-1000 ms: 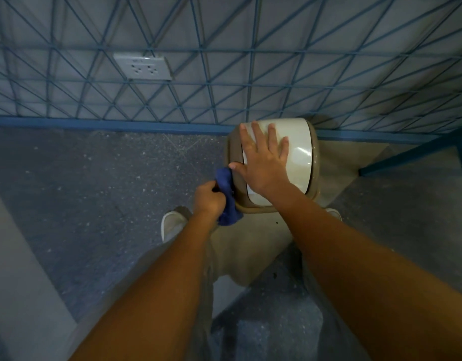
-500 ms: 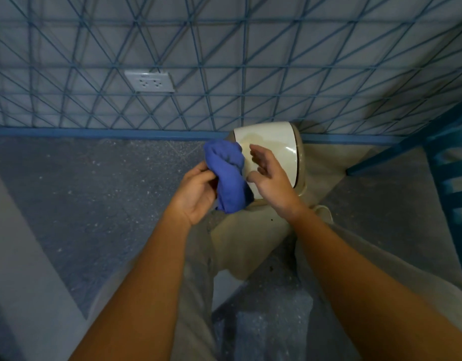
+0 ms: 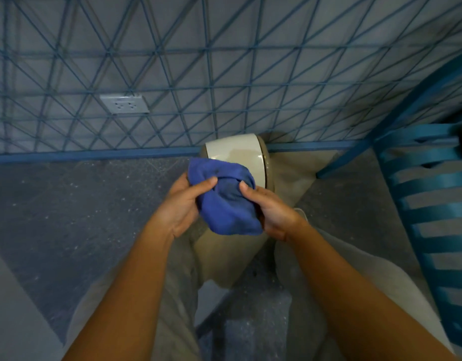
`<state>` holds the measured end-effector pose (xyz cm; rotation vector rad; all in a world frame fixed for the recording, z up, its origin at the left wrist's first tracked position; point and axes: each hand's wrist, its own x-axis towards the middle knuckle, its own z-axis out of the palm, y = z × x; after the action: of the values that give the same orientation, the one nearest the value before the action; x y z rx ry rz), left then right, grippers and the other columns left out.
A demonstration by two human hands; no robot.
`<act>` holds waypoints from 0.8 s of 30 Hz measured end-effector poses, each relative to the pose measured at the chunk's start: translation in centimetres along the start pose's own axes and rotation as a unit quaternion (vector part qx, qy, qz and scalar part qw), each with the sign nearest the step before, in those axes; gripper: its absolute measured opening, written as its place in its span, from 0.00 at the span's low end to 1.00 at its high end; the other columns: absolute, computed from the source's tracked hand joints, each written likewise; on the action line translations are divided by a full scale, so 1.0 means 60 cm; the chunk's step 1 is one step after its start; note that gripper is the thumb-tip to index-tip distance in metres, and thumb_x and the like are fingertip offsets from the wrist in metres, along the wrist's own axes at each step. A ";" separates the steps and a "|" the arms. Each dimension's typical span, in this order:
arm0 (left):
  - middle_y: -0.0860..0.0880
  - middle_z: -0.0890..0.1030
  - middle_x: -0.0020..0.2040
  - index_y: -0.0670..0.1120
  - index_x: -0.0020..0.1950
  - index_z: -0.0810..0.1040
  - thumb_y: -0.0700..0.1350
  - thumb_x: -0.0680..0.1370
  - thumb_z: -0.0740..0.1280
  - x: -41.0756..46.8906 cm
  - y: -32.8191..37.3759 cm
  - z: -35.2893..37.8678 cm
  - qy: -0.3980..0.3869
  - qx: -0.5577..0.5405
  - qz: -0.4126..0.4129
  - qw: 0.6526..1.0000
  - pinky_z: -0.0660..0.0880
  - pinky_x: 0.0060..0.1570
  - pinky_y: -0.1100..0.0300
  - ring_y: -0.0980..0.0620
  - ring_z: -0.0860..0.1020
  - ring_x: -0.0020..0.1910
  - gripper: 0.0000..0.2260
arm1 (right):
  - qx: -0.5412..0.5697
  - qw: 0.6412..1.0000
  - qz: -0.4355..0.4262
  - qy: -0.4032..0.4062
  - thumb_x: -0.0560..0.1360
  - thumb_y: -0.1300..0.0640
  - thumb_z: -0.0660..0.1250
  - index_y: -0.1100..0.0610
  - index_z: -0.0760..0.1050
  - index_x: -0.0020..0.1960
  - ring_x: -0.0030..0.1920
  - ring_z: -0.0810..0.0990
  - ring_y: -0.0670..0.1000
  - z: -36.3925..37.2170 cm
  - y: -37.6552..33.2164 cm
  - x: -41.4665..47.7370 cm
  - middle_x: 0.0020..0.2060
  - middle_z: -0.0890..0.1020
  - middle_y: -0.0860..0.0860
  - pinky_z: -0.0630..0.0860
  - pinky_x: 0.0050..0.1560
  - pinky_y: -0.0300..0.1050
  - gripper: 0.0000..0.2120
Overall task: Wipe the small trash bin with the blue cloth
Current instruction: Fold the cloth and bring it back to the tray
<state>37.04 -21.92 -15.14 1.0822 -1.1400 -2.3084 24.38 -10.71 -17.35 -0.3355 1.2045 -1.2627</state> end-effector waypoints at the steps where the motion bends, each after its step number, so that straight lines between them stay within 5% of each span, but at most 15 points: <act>1: 0.45 0.81 0.53 0.37 0.65 0.69 0.34 0.74 0.65 0.000 -0.002 0.004 0.024 0.021 0.007 0.999 0.79 0.45 0.64 0.52 0.81 0.50 0.19 | -0.003 1.000 -0.007 0.017 0.69 0.46 0.64 0.57 0.79 0.52 0.47 0.83 0.48 -0.003 -0.004 -0.004 0.44 0.86 0.51 0.78 0.51 0.39 0.18; 3: 0.43 0.77 0.57 0.39 0.67 0.64 0.32 0.74 0.65 0.000 -0.008 0.019 0.087 0.084 0.010 0.993 0.79 0.41 0.67 0.52 0.79 0.48 0.23 | -0.001 0.998 -0.024 0.051 0.72 0.47 0.63 0.58 0.78 0.53 0.48 0.83 0.48 -0.010 -0.014 -0.015 0.45 0.85 0.52 0.77 0.52 0.40 0.17; 7: 0.43 0.73 0.58 0.43 0.63 0.66 0.43 0.73 0.69 -0.013 -0.007 0.073 0.229 0.298 0.087 0.923 0.71 0.40 0.66 0.49 0.75 0.50 0.21 | 0.010 0.989 -0.060 0.137 0.78 0.52 0.60 0.58 0.69 0.64 0.53 0.80 0.50 -0.024 -0.041 -0.048 0.53 0.80 0.54 0.76 0.55 0.40 0.17; 12: 0.50 0.78 0.53 0.49 0.59 0.71 0.51 0.72 0.70 -0.054 -0.005 0.190 -0.020 0.323 0.038 0.945 0.76 0.43 0.69 0.57 0.78 0.47 0.18 | 0.049 0.979 -0.103 0.168 0.78 0.51 0.60 0.58 0.67 0.65 0.58 0.79 0.53 -0.053 -0.076 -0.103 0.58 0.79 0.56 0.76 0.61 0.48 0.18; 16: 0.44 0.80 0.56 0.43 0.61 0.74 0.45 0.70 0.73 -0.048 -0.010 0.260 -0.031 0.294 0.033 0.955 0.76 0.51 0.60 0.50 0.79 0.52 0.21 | 0.106 0.971 -0.138 0.164 0.71 0.50 0.63 0.58 0.69 0.64 0.57 0.80 0.56 -0.093 -0.110 -0.169 0.59 0.79 0.59 0.75 0.62 0.54 0.24; 19: 0.41 0.81 0.54 0.41 0.57 0.76 0.40 0.70 0.72 -0.049 -0.012 0.321 -0.048 0.240 0.009 0.969 0.77 0.55 0.54 0.46 0.80 0.52 0.16 | 0.098 0.967 -0.168 0.165 0.73 0.55 0.63 0.61 0.72 0.58 0.50 0.82 0.53 -0.132 -0.134 -0.226 0.51 0.81 0.58 0.79 0.53 0.48 0.16; 22: 0.39 0.81 0.50 0.40 0.49 0.77 0.37 0.71 0.70 -0.056 -0.024 0.392 -0.086 0.216 -0.006 0.973 0.74 0.57 0.51 0.44 0.79 0.50 0.08 | 0.005 0.946 -0.178 0.272 0.76 0.60 0.63 0.62 0.75 0.54 0.41 0.81 0.47 -0.175 -0.163 -0.287 0.43 0.80 0.55 0.79 0.43 0.39 0.08; 24: 0.43 0.81 0.43 0.43 0.43 0.78 0.37 0.71 0.70 -0.058 -0.036 0.443 -0.107 0.227 -0.004 0.968 0.76 0.50 0.57 0.48 0.78 0.43 0.04 | -0.102 0.900 -0.172 0.386 0.75 0.58 0.66 0.61 0.77 0.56 0.40 0.78 0.47 -0.212 -0.172 -0.332 0.41 0.80 0.52 0.77 0.45 0.43 0.11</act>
<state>19.12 -4.64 -4.92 0.9932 -1.8176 -2.2682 11.53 7.66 -4.58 -0.2017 2.0325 -1.6510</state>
